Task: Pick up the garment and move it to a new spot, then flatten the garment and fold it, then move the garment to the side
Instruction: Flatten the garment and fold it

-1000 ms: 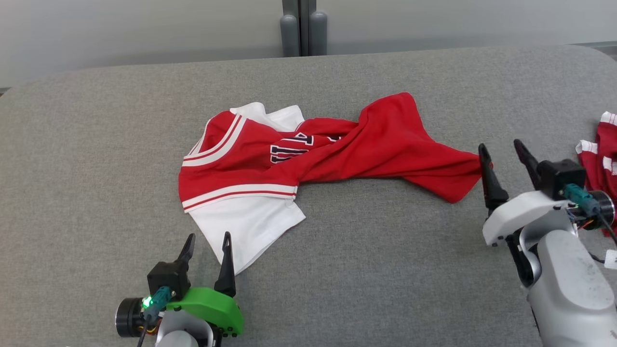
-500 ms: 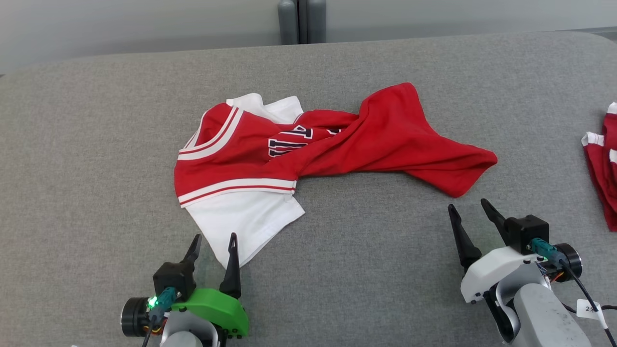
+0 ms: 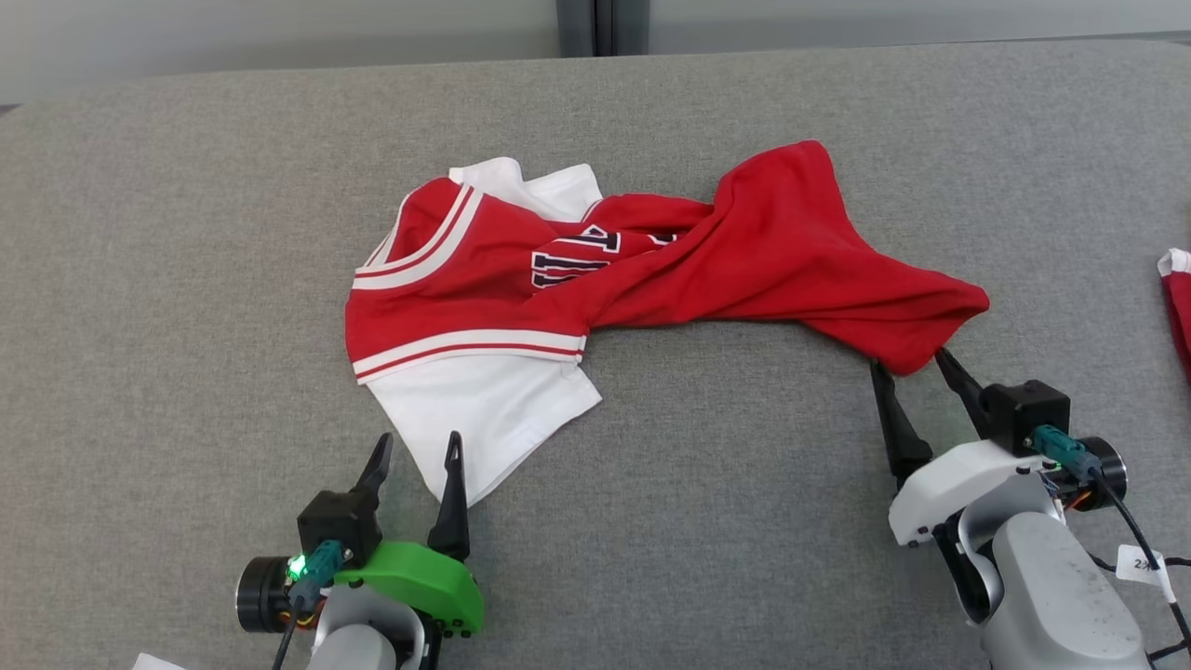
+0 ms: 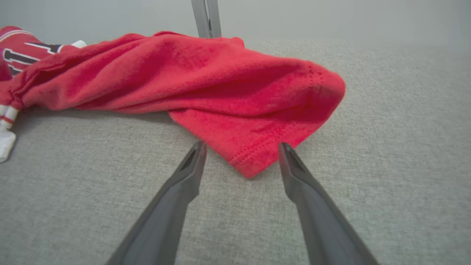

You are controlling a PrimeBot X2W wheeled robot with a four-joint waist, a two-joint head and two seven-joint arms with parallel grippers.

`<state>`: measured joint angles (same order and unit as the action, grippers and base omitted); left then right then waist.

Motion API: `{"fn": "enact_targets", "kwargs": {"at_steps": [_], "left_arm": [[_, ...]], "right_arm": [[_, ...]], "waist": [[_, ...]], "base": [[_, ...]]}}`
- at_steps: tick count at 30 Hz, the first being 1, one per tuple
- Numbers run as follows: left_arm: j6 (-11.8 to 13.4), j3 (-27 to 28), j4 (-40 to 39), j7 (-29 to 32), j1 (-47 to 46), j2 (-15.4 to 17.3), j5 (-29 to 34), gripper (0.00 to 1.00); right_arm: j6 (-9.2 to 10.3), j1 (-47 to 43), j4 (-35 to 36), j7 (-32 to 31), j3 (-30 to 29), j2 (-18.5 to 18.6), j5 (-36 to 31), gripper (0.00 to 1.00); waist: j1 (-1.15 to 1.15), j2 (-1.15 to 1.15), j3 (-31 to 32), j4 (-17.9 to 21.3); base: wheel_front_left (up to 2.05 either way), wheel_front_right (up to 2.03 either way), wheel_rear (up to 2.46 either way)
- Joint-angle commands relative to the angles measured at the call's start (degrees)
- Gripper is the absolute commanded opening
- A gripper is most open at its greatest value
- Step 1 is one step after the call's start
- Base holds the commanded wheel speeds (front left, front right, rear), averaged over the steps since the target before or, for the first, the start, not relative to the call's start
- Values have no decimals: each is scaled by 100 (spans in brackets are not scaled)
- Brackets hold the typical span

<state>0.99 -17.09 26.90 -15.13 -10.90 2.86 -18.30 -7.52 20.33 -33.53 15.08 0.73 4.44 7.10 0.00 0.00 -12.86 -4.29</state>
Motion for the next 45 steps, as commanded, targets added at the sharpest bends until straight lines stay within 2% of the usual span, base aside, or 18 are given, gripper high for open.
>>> {"fn": "enact_targets", "kwargs": {"at_steps": [1,7,11,19,27,32,38,39,40,42,45], "left_arm": [[5,-5,-17,2,-88,15,-44,100],[15,9,-68,2,-124,15,-48,100],[11,-26,-106,2,-180,15,-51,100],[-18,-218,-158,2,-414,15,-128,100],[57,-492,-265,2,-754,15,-265,100],[98,-652,-334,2,-926,14,-344,100],[154,-770,-388,2,-1067,14,-453,100],[171,-781,-396,2,-1084,14,-467,100],[177,-784,-402,2,-1094,14,-460,100],[192,-790,-408,2,-1094,15,-459,100],[204,-790,-410,2,-1079,15,-463,100]], "right_arm": [[7,55,65,9,-33,9,-13,100],[7,249,423,9,61,26,59,100],[7,656,423,9,161,182,121,100],[7,2143,-450,-162,534,648,116,100],[8,3513,-1575,-782,926,1020,78,100],[7,4011,-2149,-1031,1183,1114,217,100],[7,4165,-2648,-1132,1552,1051,626,100],[7,4171,-2745,-1189,1634,1067,684,97],[7,4148,-2807,-1228,1692,1061,735,55],[7,4101,-2914,-1235,1798,1050,857,0],[8,4161,-2967,-1045,1910,1184,962,0]], "waist": [[0,0,-17,-7],[0,0,-89,-5],[0,0,-192,-24],[0,0,-545,-227],[0,0,-1110,-588],[0,0,-1391,-786],[0,0,-1523,-931],[0,0,-1533,-938],[0,0,-1536,-943],[0,0,-1527,-947],[0,0,-1499,-949]], "base": [[0,0,0],[0,0,0],[0,0,0],[0,0,0],[0,0,0],[0,0,0],[0,0,0],[0,0,0],[0,0,0],[0,0,0],[0,0,0]]}}
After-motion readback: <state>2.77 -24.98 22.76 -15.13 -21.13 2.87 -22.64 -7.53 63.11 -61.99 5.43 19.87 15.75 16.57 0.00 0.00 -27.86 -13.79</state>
